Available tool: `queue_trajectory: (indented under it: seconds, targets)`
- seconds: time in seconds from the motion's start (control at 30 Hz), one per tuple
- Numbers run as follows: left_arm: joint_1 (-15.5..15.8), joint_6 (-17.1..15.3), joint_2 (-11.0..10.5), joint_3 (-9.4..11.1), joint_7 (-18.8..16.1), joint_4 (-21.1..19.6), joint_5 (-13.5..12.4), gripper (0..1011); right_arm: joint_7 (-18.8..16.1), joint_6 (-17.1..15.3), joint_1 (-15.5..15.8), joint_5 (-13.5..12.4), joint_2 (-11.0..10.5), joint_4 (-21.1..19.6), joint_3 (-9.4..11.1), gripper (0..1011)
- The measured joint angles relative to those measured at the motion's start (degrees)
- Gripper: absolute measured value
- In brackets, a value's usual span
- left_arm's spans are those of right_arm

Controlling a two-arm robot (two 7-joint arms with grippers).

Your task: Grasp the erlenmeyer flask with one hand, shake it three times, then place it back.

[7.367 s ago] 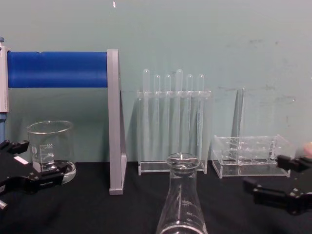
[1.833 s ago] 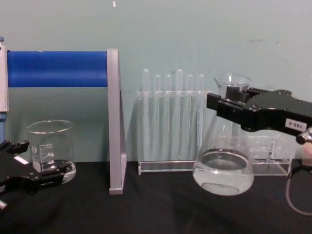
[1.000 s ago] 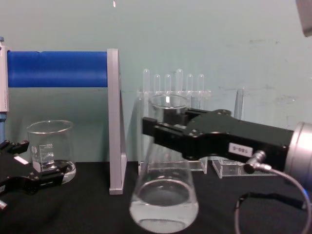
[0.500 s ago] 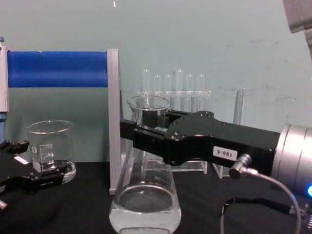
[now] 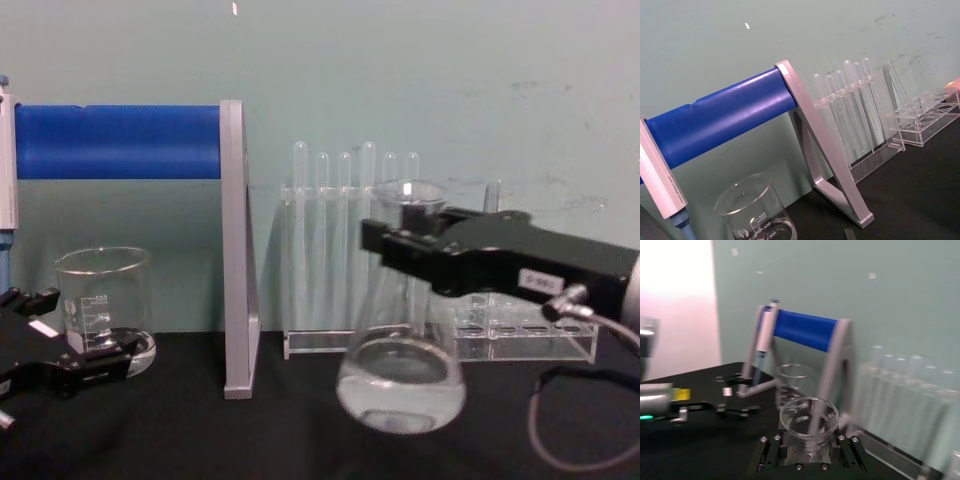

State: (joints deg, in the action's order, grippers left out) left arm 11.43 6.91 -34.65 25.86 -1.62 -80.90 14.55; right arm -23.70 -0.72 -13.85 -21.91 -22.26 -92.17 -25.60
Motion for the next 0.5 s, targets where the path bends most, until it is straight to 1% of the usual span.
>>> queue_trajectory:
  seconds: [0.1,0.13,0.17,0.23,0.33,0.47,0.5]
  targets:
    - [0.0,0.0,0.0,0.0,0.0,0.0,0.0,1001,1.9,0.2,0.0,0.5,0.0,0.8,2.1,449]
    - [0.0,0.0,0.0,0.0,0.0,0.0,0.0,1001,1.9,0.2,0.0,0.5,0.0,0.8,2.1,449]
    - [0.0,0.0,0.0,0.0,0.0,0.0,0.0,1001,2.6,0.2,0.1,0.7,0.0,1.1,2.9,449]
    - [0.0,0.0,0.0,0.0,0.0,0.0,0.0,1001,3.2,0.3,0.1,0.9,0.0,1.4,3.8,449]
    - [0.0,0.0,0.0,0.0,0.0,0.0,0.0,1001,4.7,0.3,0.4,1.4,0.0,2.1,6.0,450]
    - [0.0,0.0,0.0,0.0,0.0,0.0,0.0,1001,5.8,0.3,0.7,1.8,-0.1,2.5,7.8,449]
    - [0.0,0.0,0.0,0.0,0.0,0.0,0.0,1001,6.2,0.3,0.8,1.9,-0.1,2.7,8.6,449]
